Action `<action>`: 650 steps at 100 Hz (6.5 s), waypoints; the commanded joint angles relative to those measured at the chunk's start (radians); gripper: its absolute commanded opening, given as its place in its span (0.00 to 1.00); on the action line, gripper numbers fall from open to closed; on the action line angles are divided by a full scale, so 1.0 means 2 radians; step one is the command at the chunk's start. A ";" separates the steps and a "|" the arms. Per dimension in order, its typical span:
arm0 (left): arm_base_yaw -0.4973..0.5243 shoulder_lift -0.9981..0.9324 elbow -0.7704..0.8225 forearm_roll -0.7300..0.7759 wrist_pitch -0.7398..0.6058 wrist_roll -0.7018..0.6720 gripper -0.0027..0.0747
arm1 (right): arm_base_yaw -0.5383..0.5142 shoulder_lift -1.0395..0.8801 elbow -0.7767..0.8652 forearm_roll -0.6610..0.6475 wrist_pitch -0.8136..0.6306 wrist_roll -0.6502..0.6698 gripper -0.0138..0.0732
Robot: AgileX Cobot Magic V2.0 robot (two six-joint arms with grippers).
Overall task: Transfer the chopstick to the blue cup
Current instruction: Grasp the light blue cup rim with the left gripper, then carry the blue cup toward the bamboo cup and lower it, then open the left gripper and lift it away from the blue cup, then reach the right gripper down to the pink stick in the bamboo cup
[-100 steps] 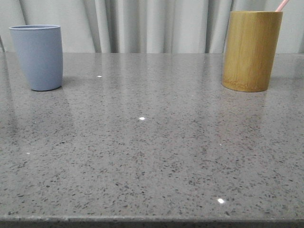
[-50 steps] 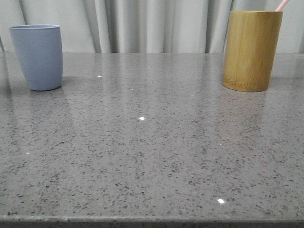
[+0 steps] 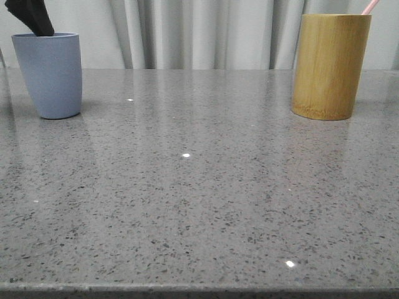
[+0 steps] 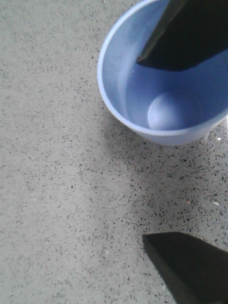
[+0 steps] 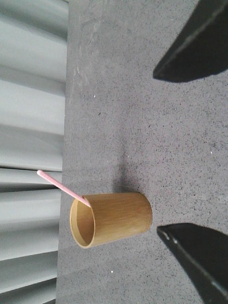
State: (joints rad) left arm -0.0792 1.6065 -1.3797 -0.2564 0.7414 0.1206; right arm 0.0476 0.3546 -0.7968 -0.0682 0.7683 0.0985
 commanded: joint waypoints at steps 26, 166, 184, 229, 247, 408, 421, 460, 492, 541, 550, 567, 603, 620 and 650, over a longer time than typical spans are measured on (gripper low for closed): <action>-0.005 -0.013 -0.017 -0.015 -0.026 -0.001 0.52 | -0.002 0.010 -0.016 -0.004 -0.048 -0.003 0.85; -0.253 0.115 -0.226 0.003 0.040 0.026 0.01 | -0.002 0.010 -0.016 -0.004 -0.048 -0.003 0.85; -0.253 0.115 -0.226 0.003 0.038 0.026 0.01 | -0.002 0.010 -0.016 -0.004 -0.048 -0.003 0.85; -0.253 0.115 -0.226 0.003 0.041 0.038 0.35 | -0.002 0.010 -0.016 -0.004 -0.048 -0.003 0.85; -0.253 0.115 -0.226 0.003 0.041 0.038 0.62 | -0.002 0.010 -0.016 -0.004 -0.048 -0.003 0.85; -0.052 -0.409 0.286 -0.003 -0.050 -0.006 0.69 | -0.002 0.010 -0.016 -0.009 -0.041 -0.003 0.85; -0.050 -0.450 0.315 -0.003 -0.057 -0.006 0.69 | -0.002 0.010 -0.016 -0.009 -0.041 -0.003 0.85; -0.050 -0.465 0.322 -0.003 -0.057 -0.006 0.69 | -0.002 0.029 -0.015 0.013 -0.049 -0.003 0.85; -0.050 -0.465 0.322 -0.003 -0.057 -0.006 0.68 | -0.002 0.118 -0.015 0.046 -0.134 -0.005 0.85; -0.050 -0.465 0.322 -0.003 -0.057 -0.006 0.68 | -0.002 0.295 -0.015 0.085 -0.393 -0.005 0.85; -0.050 -0.465 0.322 -0.003 -0.057 -0.006 0.68 | -0.002 0.326 -0.015 0.092 -0.431 -0.002 0.85; -0.050 -0.465 0.322 -0.003 -0.057 -0.006 0.68 | -0.002 0.372 -0.015 0.098 -0.487 0.025 0.85; -0.050 -0.465 0.322 -0.003 -0.057 -0.006 0.68 | 0.012 0.454 -0.016 0.098 -0.603 0.096 0.85; -0.050 -0.465 0.322 -0.003 -0.057 -0.006 0.68 | 0.028 0.484 -0.016 0.098 -0.650 0.099 0.85; -0.050 -0.465 0.322 -0.003 -0.057 -0.006 0.68 | 0.036 0.500 -0.016 0.098 -0.659 0.108 0.85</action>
State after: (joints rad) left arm -0.1798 0.6789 -0.7074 -0.2460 0.7026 0.1201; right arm 0.1181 1.3777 -0.7968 0.1293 -0.4557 0.3097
